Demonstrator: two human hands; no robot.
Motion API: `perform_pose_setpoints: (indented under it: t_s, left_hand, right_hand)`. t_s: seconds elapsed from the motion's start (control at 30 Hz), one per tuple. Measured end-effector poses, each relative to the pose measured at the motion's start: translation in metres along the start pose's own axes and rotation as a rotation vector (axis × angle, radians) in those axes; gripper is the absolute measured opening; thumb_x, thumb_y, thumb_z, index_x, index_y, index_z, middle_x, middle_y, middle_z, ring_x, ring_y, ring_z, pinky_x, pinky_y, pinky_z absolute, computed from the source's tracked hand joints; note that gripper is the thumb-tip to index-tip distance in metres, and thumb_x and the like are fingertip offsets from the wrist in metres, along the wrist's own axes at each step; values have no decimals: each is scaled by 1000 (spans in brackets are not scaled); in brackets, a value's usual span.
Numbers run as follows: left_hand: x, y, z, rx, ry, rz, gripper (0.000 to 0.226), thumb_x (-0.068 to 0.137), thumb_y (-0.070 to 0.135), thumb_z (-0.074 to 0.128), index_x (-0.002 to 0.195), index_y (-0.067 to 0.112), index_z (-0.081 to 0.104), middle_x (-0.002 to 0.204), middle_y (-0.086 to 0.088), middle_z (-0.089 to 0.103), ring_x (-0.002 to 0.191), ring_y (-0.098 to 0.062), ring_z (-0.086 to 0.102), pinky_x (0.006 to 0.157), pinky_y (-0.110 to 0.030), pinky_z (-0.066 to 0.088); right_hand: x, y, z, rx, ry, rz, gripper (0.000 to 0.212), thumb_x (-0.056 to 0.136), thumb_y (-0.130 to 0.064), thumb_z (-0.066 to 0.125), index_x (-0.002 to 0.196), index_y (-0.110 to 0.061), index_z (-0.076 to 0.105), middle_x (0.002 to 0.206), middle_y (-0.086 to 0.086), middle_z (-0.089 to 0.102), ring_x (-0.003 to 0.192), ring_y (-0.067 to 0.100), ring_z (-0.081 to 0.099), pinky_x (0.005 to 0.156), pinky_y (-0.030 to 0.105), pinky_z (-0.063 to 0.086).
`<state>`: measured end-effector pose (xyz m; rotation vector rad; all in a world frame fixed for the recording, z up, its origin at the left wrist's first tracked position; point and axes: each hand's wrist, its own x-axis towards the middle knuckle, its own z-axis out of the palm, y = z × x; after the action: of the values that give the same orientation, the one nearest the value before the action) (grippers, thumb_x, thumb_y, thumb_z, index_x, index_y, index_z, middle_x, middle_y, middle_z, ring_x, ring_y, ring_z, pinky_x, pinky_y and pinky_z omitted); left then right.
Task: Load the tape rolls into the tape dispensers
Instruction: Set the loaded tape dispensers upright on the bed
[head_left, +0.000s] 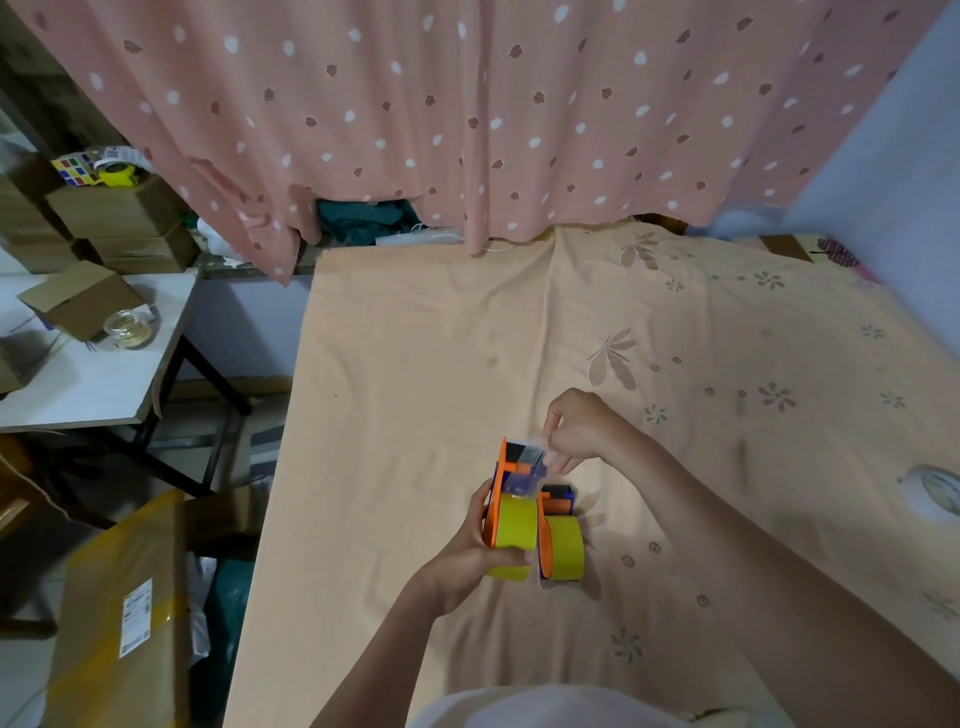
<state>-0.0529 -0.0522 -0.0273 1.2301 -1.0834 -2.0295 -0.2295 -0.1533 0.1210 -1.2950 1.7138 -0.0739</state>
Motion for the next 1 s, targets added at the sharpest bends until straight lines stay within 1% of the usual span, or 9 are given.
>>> perform_pose_setpoints:
  t_s: [0.13, 0.23, 0.3, 0.4, 0.5, 0.67, 0.77, 0.87, 1.0]
  left_hand:
    - [-2, 4, -1, 35, -21, 0, 105, 75, -2, 84, 146, 54, 31, 136, 17, 60, 118, -6, 66, 83, -27, 58]
    - [-6, 7, -2, 110, -91, 4, 104, 77, -5, 82, 144, 55, 29, 126, 29, 64, 113, 2, 67, 81, -26, 60]
    - [-8, 8, -3, 119, -91, -8, 106, 77, -5, 82, 144, 56, 28, 126, 28, 64, 112, 3, 67, 80, -27, 60]
    - [-10, 7, -3, 122, -108, -2, 105, 80, -7, 78, 147, 54, 24, 131, 26, 61, 114, 2, 66, 81, -30, 60]
    - [-12, 11, -6, 98, -120, -20, 108, 78, -1, 79, 152, 50, 21, 140, 14, 56, 115, -3, 66, 82, -32, 59]
    - [-17, 17, -14, 81, -193, -34, 110, 74, -6, 74, 155, 46, 20, 153, -1, 46, 124, -18, 56, 83, -32, 56]
    - [-21, 21, -17, 80, -257, -47, 107, 76, -10, 68, 156, 42, 19, 153, -5, 46, 124, -19, 54, 84, -31, 54]
    - [-23, 30, -21, 103, -288, -67, 108, 75, -10, 68, 158, 37, 17, 159, -11, 39, 127, -21, 50, 88, -34, 50]
    - [-21, 35, -24, 104, -314, -70, 108, 75, -11, 68, 158, 37, 18, 151, -5, 46, 127, -20, 51, 92, -37, 48]
  right_hand:
    - [-1, -9, -3, -19, -38, 60, 29, 95, 4, 43, 112, 14, 64, 98, 27, 73, 96, 38, 74, 88, 42, 60]
    - [1, -17, -2, -77, -44, 56, 29, 98, 2, 45, 117, 14, 63, 110, 29, 72, 105, 36, 72, 95, 42, 57]
    - [2, -19, -2, -120, -42, 57, 28, 99, 2, 46, 118, 12, 63, 114, 27, 71, 107, 33, 71, 95, 38, 57]
    - [5, -23, -3, -176, -9, -29, 15, 95, 5, 53, 100, 5, 68, 104, 28, 73, 94, 34, 75, 83, 37, 62]
    - [11, -20, -6, -208, -6, -94, 18, 93, 8, 56, 80, -3, 63, 90, 27, 74, 88, 37, 76, 80, 39, 63]
    - [22, -10, -19, -185, -22, -154, 19, 91, 1, 66, 74, -7, 62, 64, 12, 72, 72, 29, 77, 66, 31, 63]
    - [25, -4, -25, -113, -66, -164, 18, 90, 1, 68, 74, -5, 62, 67, 16, 71, 59, 23, 73, 59, 27, 61]
    - [27, 1, -33, -45, -106, -178, 15, 90, 1, 69, 77, -3, 63, 70, 17, 72, 55, 19, 72, 59, 28, 62]
    - [30, 3, -39, 20, -99, -168, 14, 89, 1, 70, 77, -3, 64, 69, 18, 71, 53, 20, 72, 57, 28, 61]
